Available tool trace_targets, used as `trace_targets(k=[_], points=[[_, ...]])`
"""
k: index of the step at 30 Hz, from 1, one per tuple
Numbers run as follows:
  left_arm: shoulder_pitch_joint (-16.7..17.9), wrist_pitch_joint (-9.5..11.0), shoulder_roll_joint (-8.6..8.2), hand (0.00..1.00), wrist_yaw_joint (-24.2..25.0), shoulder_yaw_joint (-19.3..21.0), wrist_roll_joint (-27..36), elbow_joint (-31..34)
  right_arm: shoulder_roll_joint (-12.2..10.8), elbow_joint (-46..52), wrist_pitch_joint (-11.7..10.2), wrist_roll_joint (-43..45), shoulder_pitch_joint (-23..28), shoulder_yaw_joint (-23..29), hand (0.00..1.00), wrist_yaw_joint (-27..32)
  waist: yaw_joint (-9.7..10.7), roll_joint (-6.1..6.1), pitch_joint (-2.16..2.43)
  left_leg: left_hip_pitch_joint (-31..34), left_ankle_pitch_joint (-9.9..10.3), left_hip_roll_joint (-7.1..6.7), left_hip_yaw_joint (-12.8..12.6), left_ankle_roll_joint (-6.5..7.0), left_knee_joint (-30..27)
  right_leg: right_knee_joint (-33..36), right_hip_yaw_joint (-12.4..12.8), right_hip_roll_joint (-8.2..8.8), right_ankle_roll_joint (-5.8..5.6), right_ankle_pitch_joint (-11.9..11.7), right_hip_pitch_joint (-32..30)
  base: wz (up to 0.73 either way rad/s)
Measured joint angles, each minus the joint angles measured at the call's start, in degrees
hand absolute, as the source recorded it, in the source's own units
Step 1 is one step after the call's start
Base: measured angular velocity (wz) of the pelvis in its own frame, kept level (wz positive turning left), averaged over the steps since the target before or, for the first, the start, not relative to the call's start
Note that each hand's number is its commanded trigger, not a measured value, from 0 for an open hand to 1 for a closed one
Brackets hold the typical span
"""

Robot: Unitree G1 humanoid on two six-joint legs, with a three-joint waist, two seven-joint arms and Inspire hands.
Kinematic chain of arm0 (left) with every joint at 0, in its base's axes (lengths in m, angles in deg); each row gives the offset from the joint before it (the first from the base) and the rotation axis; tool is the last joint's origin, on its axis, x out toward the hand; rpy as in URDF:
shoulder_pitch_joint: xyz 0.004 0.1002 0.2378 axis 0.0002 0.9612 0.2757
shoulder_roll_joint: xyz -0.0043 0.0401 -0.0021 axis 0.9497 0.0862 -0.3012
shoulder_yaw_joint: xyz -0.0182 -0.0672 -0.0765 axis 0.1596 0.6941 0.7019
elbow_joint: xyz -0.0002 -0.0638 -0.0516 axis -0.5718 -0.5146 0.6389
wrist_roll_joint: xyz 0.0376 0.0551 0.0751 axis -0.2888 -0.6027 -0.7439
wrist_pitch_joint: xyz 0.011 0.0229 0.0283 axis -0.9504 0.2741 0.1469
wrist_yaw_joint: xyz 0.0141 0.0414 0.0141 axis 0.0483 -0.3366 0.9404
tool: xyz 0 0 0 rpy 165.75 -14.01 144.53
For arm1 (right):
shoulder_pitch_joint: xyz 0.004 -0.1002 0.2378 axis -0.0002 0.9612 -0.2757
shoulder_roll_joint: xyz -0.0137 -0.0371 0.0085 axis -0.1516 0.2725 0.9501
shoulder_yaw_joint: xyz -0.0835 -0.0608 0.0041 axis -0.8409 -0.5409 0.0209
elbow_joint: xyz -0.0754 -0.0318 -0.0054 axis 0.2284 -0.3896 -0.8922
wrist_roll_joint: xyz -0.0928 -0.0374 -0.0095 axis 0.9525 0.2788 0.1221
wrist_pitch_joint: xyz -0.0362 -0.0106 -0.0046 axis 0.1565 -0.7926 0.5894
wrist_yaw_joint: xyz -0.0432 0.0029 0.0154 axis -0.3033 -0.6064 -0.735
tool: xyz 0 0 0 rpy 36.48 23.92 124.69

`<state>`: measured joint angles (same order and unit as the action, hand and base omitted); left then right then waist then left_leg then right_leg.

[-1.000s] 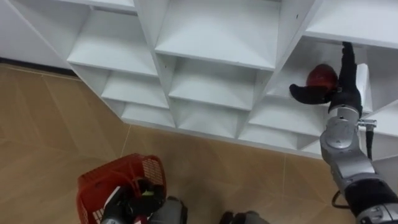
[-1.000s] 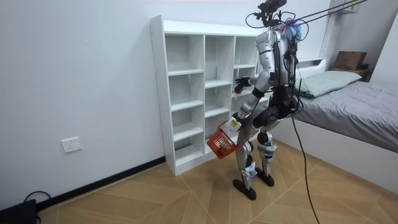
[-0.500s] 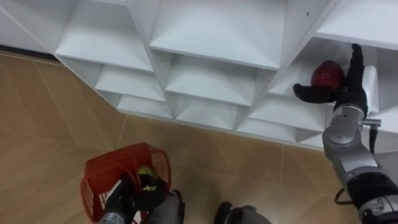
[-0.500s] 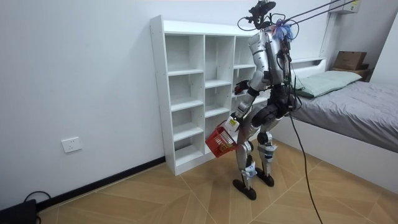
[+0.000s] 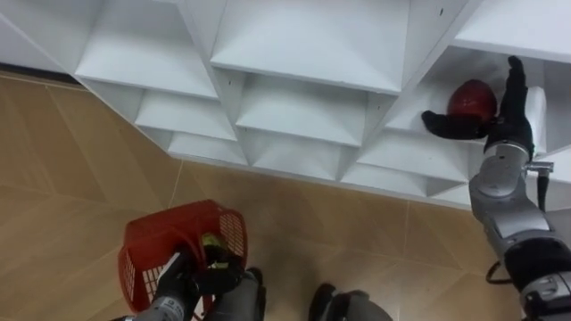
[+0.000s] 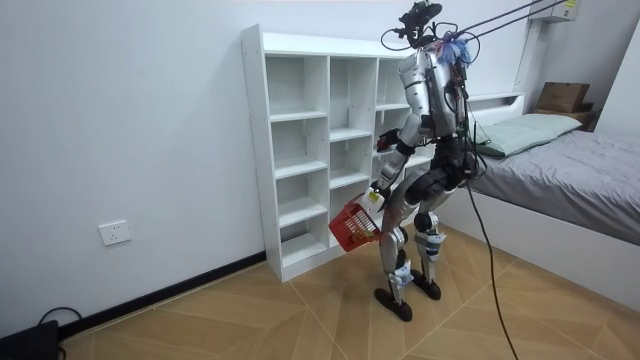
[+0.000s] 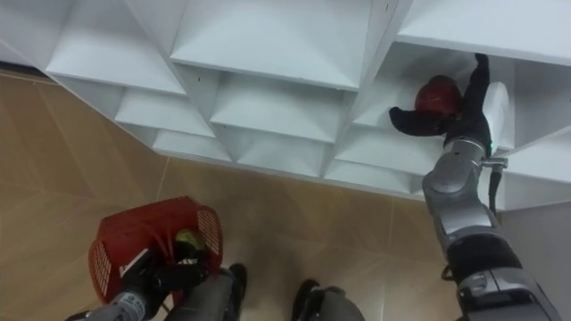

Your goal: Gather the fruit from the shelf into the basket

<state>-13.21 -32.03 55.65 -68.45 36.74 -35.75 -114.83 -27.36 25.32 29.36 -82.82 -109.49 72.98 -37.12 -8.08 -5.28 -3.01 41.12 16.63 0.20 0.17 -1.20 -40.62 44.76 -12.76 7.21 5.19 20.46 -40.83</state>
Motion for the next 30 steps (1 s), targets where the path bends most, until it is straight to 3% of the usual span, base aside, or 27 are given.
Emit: trace_targets(k=[5,6,7,8,10,19,30], points=[[-0.14,0.00,0.22,1.00,-0.01,-0.33,0.72,-0.01,0.24,-0.09,0.15,-1.08,0.00,-0.05,0.04,-0.55,-0.03,-0.15,-0.09,0.06,-0.03,0.02,-0.07,0.05,-0.04,-0.09,-0.03,0.00,-0.05,-0.08,0.00,0.00],[-0.16,-0.01,0.29,1.00,-0.02,-0.33,0.78,-0.01,0.35,-0.13,0.15,-1.14,0.00,-0.09,0.25,-0.71,-0.02,-0.14,-0.09,0.16,-0.03,0.08,-0.07,0.05,-0.10,-0.09,-0.09,-0.02,-0.04,-0.08,0.00,0.00],[-0.17,-0.01,0.34,1.00,-0.02,-0.32,0.81,-0.01,0.45,-0.21,0.16,-1.23,0.00,-0.14,0.60,-0.97,-0.03,-0.14,-0.10,0.22,-0.03,0.10,-0.07,0.05,-0.11,-0.09,-0.14,-0.02,-0.04,-0.09,0.00,0.00],[-0.18,-0.01,0.34,1.00,-0.02,-0.32,0.85,-0.01,0.48,-0.30,0.18,-1.35,-0.01,-0.14,0.78,-1.21,-0.03,-0.14,-0.10,0.25,-0.03,0.11,-0.07,0.05,-0.08,-0.10,-0.16,-0.02,-0.05,-0.10,0.00,0.00],[-0.29,-0.09,0.32,1.00,-0.13,-0.37,1.00,-0.01,0.87,-0.81,0.14,-1.59,-0.15,-0.16,1.00,-1.36,-0.11,-0.13,-0.10,0.31,-0.04,0.14,-0.07,0.08,-0.07,-0.12,-0.22,-0.04,-0.09,-0.16,0.02,0.00],[-0.72,-0.93,0.42,1.00,-2.51,-1.53,1.98,0.65,4.27,-6.22,0.14,-1.41,-2.68,-1.01,1.00,0.17,-0.50,-0.06,-0.17,0.30,-0.09,0.92,-0.06,0.05,0.28,-1.37,-0.62,-0.85,0.06,-0.77,0.50,-0.01],[-3.42,-1.22,0.27,1.00,-2.80,-1.57,2.42,0.62,4.59,-8.98,0.75,-0.98,-3.13,-0.98,1.00,-0.22,-0.56,-0.22,-0.27,-1.17,-0.32,1.08,-0.04,-0.29,1.85,-3.83,-1.02,-1.52,0.19,-1.06,2.23,0.00]])
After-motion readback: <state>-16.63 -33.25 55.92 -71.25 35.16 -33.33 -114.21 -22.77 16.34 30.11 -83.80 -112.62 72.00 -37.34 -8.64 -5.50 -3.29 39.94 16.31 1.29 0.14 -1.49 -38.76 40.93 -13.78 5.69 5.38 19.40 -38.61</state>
